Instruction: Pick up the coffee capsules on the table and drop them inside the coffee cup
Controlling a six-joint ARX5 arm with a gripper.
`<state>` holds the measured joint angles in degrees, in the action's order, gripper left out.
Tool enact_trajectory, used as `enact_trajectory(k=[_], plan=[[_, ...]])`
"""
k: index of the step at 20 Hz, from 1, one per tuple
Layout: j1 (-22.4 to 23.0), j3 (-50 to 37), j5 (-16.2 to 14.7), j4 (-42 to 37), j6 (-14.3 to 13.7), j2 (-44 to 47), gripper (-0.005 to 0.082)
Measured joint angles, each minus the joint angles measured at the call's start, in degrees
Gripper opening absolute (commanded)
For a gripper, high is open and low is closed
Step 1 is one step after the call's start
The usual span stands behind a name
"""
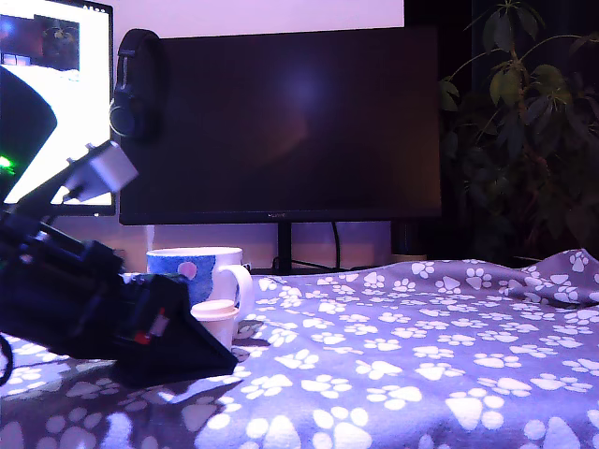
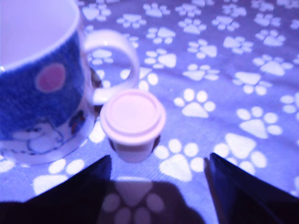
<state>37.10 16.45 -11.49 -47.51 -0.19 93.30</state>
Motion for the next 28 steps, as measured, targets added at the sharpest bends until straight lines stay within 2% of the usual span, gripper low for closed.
enact_trajectory(k=[8, 12, 17, 19, 24, 28], plan=[[-0.55, 3.65, 0.00, -0.50, -0.22, 4.20, 0.0616], [-0.57, 4.13, 0.04, -0.17, -0.22, 4.35, 0.0502], [-0.57, 4.13, 0.04, -0.20, -0.22, 4.35, 0.0257], [-0.57, 4.13, 0.04, -0.20, -0.22, 4.35, 0.0185], [-0.57, 4.13, 0.04, -0.15, -0.22, 4.35, 0.0104], [-0.57, 4.24, 0.02, 0.39, -0.22, 4.31, 0.0104]])
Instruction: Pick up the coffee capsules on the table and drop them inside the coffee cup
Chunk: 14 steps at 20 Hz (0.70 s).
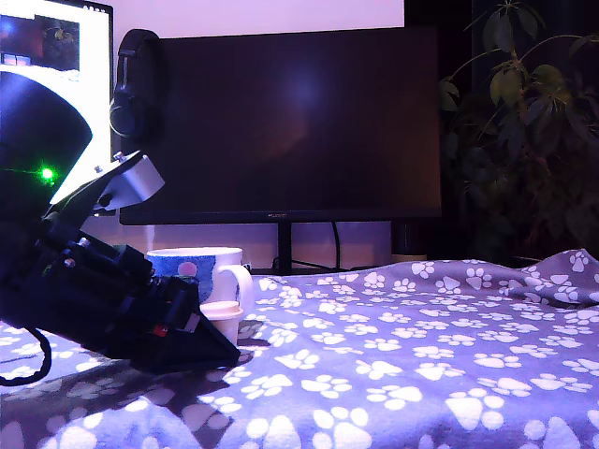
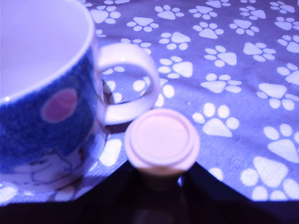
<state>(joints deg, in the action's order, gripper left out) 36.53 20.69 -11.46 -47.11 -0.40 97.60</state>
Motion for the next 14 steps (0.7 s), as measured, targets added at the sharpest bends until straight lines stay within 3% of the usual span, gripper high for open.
enact_trajectory(k=[6, 14], plan=[[-0.15, 0.11, -5.16, 4.81, -0.68, -3.30, 0.0087], [-0.15, 0.09, -11.04, 12.74, -1.22, -15.47, 0.0087]])
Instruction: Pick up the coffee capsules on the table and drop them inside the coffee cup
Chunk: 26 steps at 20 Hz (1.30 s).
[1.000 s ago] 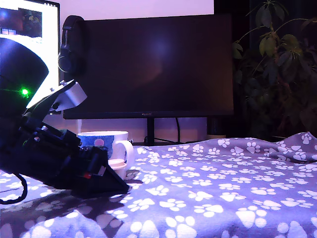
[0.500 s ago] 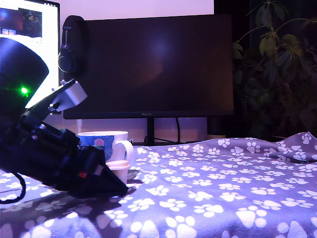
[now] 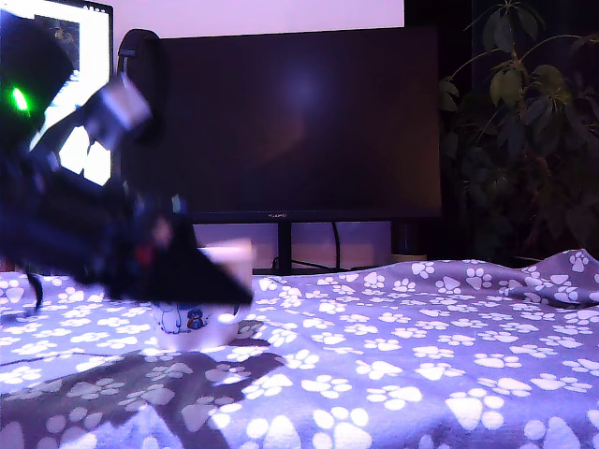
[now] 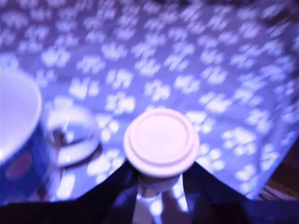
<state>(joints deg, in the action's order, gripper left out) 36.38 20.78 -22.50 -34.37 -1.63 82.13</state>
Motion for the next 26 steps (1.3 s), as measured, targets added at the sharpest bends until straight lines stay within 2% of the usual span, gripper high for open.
enact_trajectory(k=[4, 8, 11, 17, 21, 26], plan=[[-0.13, 0.02, 0.04, 3.63, -0.09, -6.58, 0.0087], [-2.62, 0.02, 2.56, 5.77, -0.35, -11.78, 0.0087], [-6.14, 0.02, 4.61, 6.34, -1.42, -12.02, 0.0087], [-12.37, 0.07, 5.03, 6.14, -1.57, -12.02, 0.0087], [-12.90, 2.89, 5.03, 7.74, -1.53, -12.02, 0.0087], [-12.92, 7.61, 5.01, 13.77, -1.53, -11.23, 0.0087]])
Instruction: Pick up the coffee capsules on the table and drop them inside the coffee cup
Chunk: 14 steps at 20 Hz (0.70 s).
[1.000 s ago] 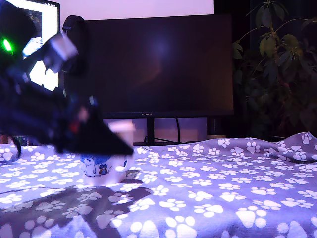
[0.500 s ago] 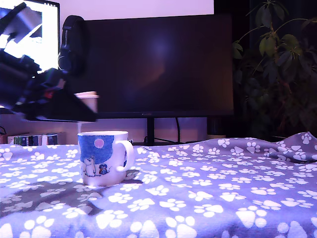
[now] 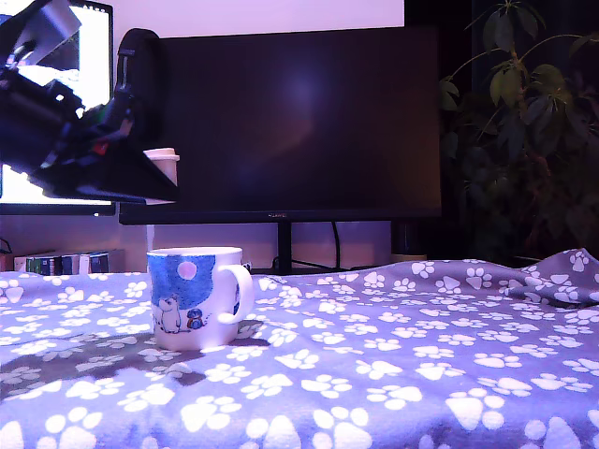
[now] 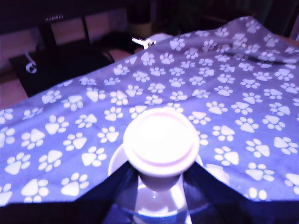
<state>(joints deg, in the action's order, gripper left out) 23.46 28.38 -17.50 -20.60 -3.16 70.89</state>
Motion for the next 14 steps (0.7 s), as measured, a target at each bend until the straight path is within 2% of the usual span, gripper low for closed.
enact_trajectory(k=[10, 14], plan=[[0.02, 12.24, -0.20, 13.57, -0.09, 10.54, 0.0087], [0.02, 13.20, -0.22, 16.00, -0.09, 12.83, 0.0087]])
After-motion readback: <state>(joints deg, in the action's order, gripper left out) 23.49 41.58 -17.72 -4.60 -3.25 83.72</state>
